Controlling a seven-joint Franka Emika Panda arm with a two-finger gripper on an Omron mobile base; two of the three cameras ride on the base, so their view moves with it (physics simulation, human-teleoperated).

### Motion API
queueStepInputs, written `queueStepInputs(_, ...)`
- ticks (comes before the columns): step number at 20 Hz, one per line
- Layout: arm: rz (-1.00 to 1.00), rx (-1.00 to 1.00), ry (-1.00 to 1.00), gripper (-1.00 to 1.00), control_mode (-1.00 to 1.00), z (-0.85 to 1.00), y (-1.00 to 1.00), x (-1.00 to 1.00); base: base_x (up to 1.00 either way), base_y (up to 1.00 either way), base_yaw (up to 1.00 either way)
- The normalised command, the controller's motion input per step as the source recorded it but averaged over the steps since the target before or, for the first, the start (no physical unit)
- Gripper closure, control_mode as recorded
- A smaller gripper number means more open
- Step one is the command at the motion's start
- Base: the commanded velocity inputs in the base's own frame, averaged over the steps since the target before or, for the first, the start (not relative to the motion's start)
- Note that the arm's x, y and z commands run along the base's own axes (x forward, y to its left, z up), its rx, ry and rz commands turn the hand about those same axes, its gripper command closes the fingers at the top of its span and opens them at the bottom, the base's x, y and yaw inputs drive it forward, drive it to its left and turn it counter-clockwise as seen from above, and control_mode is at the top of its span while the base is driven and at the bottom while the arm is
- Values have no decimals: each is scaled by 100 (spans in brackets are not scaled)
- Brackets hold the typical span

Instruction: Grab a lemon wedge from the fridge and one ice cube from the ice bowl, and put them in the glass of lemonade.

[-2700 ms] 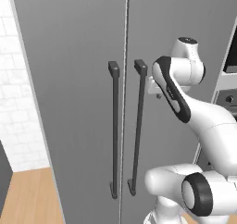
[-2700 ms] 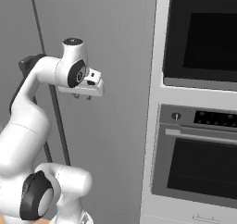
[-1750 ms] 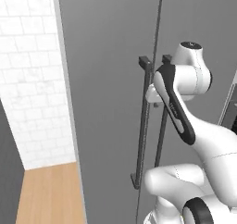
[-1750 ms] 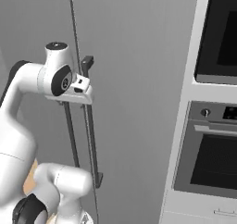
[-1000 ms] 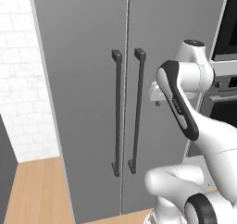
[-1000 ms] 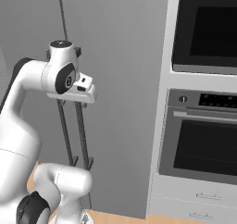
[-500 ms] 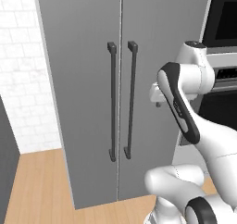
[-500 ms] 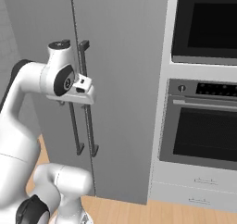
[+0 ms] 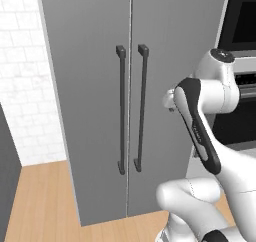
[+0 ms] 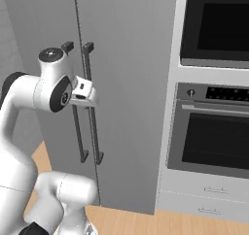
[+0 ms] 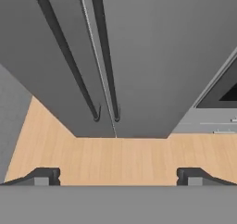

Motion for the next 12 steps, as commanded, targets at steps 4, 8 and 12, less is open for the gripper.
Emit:
queueStepInputs(4,0,-2,-19,-100,-100,0,33,100,0,0,0)
queueStepInputs(8,-2,-5,-8,-100,-100,0,58,100,0,0,0)
queueStepInputs(12,0,0,-5,-100,-100,-7,7,93,0,0,0)
